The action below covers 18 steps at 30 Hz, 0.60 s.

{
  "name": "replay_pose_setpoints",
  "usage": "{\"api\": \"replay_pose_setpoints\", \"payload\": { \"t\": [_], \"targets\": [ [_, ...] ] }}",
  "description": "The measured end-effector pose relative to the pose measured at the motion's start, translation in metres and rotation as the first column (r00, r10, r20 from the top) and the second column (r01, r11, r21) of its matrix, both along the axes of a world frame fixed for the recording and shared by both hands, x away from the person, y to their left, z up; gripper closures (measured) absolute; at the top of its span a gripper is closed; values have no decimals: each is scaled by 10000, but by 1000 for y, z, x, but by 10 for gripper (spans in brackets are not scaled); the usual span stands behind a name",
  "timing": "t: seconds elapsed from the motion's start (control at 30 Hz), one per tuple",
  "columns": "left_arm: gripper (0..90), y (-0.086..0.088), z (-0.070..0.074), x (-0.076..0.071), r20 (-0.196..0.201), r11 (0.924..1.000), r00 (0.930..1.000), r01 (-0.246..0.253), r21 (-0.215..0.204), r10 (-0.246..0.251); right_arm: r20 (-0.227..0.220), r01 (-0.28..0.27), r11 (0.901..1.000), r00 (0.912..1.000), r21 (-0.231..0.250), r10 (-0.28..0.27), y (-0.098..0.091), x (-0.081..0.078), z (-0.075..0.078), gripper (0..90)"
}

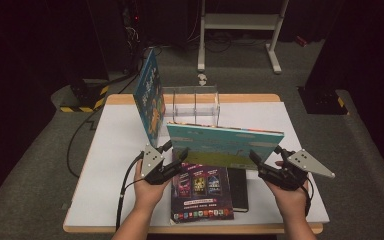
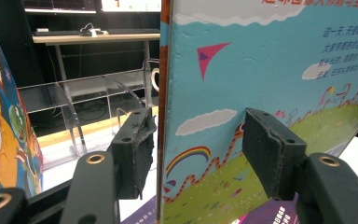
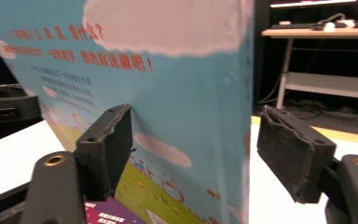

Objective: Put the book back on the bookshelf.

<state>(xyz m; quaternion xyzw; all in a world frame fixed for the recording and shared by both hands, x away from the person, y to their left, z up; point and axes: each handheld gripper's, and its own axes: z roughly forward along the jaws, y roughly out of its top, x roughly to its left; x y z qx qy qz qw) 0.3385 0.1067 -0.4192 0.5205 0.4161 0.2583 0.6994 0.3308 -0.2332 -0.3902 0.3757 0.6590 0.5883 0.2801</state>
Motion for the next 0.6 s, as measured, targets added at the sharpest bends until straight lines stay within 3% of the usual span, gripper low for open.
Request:
{"api": "replay_pose_setpoints", "payload": {
  "t": [0.2, 0.37, 0.47, 0.6],
  "targets": [
    [426, 2, 3, 3, -183, 9997, 9997, -150, -166, 147, 476, -628, 9974, 9968, -345, 644, 8, 0, 10, 268],
    [431, 5, 6, 3, -117, 9993, 9992, -374, -62, 373, 725, -859, 9949, 9933, -527, 896, 13, -2, 13, 380],
    [433, 12, 4, 3, -180, 9983, 9982, -570, -113, 568, 662, -1090, 9934, 9916, -358, 1112, 12, -1, 13, 398],
    [435, 27, -7, -1, -365, 9966, 9962, -788, 238, 797, 600, -1350, 9905, 9888, -253, 1363, 9, -2, 13, 415]
  ]
}}
